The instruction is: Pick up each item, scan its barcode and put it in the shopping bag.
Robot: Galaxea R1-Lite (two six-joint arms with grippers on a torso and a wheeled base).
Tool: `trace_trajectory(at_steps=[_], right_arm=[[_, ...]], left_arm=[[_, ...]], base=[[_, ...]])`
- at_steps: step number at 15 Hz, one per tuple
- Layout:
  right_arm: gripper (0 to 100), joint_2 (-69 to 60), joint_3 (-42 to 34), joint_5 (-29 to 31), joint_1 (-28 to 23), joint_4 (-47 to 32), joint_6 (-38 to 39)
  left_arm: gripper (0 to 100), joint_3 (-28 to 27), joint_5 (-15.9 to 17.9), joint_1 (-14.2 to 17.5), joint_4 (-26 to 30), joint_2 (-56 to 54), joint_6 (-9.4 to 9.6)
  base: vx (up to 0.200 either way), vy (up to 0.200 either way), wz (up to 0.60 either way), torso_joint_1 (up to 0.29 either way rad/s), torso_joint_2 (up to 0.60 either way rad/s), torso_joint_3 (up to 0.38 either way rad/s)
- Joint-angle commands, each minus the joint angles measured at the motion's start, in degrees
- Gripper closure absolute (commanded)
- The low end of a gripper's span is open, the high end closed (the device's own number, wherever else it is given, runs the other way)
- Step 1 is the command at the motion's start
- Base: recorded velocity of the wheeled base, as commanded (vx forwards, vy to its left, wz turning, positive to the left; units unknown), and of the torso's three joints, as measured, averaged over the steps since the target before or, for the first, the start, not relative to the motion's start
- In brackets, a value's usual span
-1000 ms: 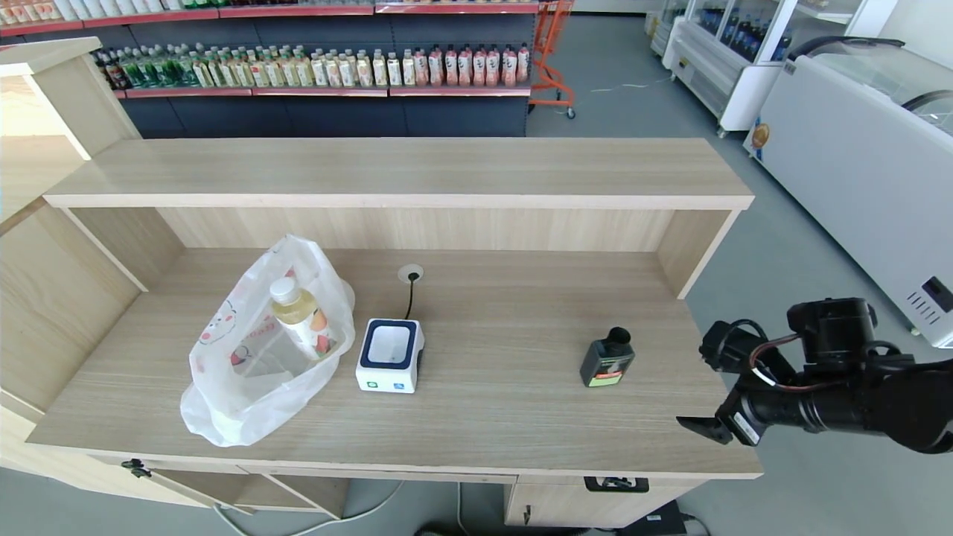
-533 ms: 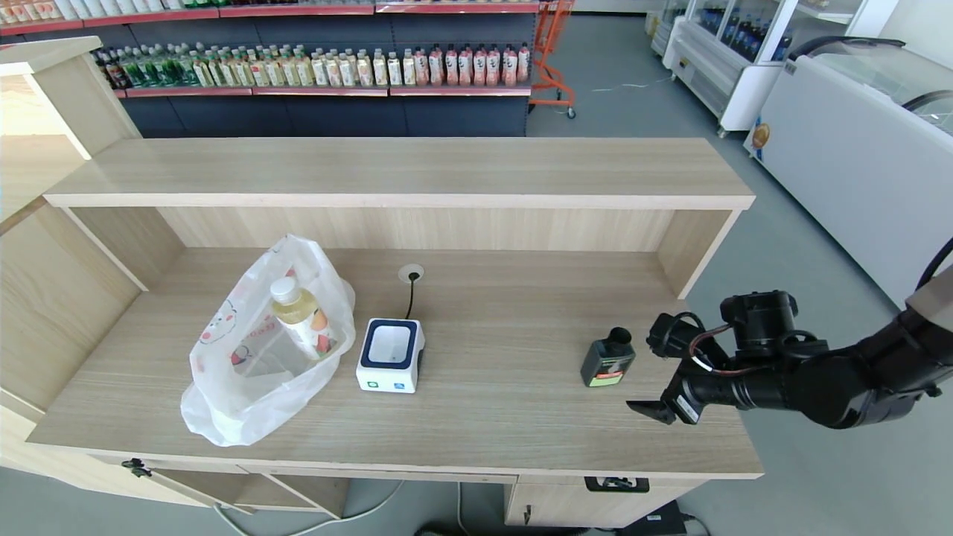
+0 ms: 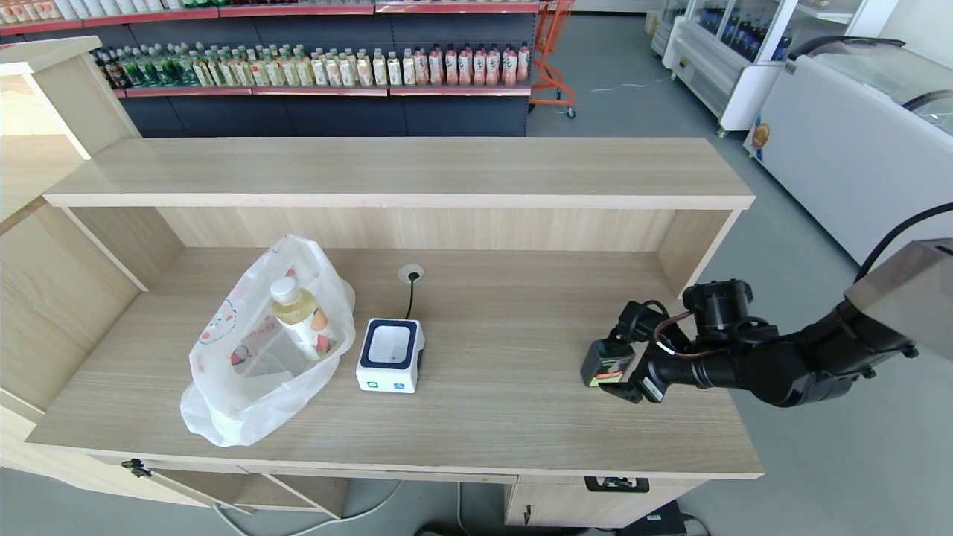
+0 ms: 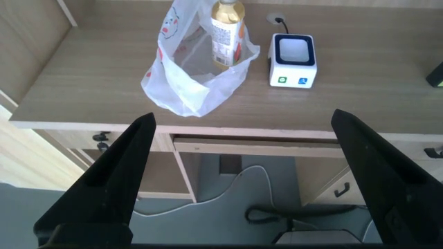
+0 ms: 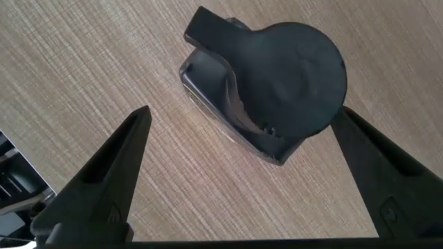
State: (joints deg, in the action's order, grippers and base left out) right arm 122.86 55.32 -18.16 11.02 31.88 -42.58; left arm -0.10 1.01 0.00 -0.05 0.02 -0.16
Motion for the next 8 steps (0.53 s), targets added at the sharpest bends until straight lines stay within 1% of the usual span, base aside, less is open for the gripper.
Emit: trace_trajectory(at_steps=[1,8], right_arm=[[0,1.77,1.54,-0.03,0.67,0.11,-0.05],[0,5.99,7.26,0.06,2.43,0.11,0.13]], left_arm=[[0,0.01,-0.05,0.00,-0.04,-0.02,-0.02],[0,0.01,-0.05,0.00,-0.04,-0.02,-0.02]], base=[[0.000,0.000,0.00,0.000,0.00,0.000],[0.000,0.000,0.00,0.000,0.00,0.000]])
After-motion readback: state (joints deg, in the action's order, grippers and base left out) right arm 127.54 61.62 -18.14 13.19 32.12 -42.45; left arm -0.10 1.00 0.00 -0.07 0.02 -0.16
